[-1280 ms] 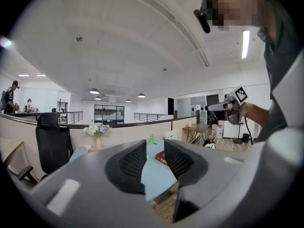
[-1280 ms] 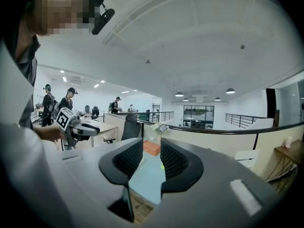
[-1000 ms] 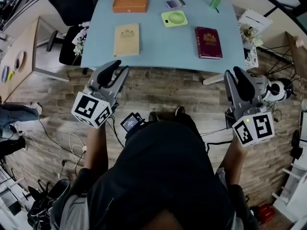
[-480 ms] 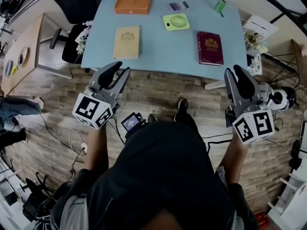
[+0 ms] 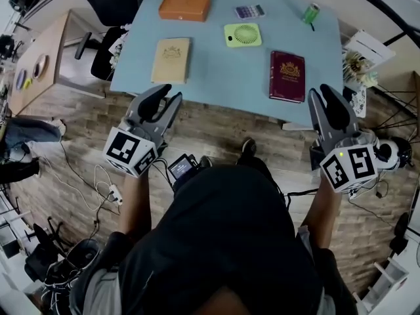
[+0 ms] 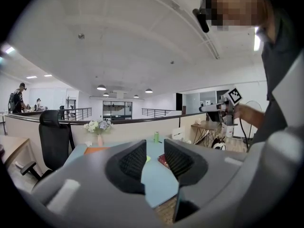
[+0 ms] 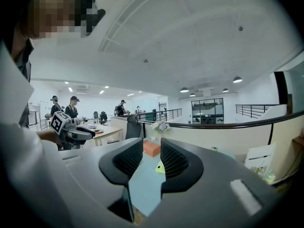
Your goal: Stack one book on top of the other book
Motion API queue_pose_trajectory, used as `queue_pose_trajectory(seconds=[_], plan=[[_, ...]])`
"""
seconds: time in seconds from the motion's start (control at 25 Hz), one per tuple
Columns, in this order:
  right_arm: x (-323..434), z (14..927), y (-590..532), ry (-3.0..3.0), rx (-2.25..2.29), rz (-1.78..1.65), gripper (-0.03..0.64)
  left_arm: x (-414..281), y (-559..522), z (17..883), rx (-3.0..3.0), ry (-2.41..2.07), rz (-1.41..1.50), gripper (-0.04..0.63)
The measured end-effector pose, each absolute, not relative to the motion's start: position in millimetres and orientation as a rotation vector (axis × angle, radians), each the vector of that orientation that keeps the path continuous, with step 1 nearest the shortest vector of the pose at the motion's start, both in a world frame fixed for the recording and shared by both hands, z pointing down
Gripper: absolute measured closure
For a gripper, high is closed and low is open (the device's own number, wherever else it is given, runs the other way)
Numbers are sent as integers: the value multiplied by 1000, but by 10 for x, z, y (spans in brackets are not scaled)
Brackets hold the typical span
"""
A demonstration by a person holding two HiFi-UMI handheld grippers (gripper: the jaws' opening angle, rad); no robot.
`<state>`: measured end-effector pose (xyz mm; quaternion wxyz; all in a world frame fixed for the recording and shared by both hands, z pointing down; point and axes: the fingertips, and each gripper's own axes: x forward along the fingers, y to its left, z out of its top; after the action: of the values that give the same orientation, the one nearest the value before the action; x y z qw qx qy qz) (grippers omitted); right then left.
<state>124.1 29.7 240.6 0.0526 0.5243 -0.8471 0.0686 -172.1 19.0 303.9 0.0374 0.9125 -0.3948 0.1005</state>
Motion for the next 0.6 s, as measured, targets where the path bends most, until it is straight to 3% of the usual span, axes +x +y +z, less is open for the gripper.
queue_pose_trajectory(seconds=[0.6], plan=[[1919, 2617, -358, -2650, 1481, 268, 502, -1105, -84, 3050, 2719, -1344, 360, 428]])
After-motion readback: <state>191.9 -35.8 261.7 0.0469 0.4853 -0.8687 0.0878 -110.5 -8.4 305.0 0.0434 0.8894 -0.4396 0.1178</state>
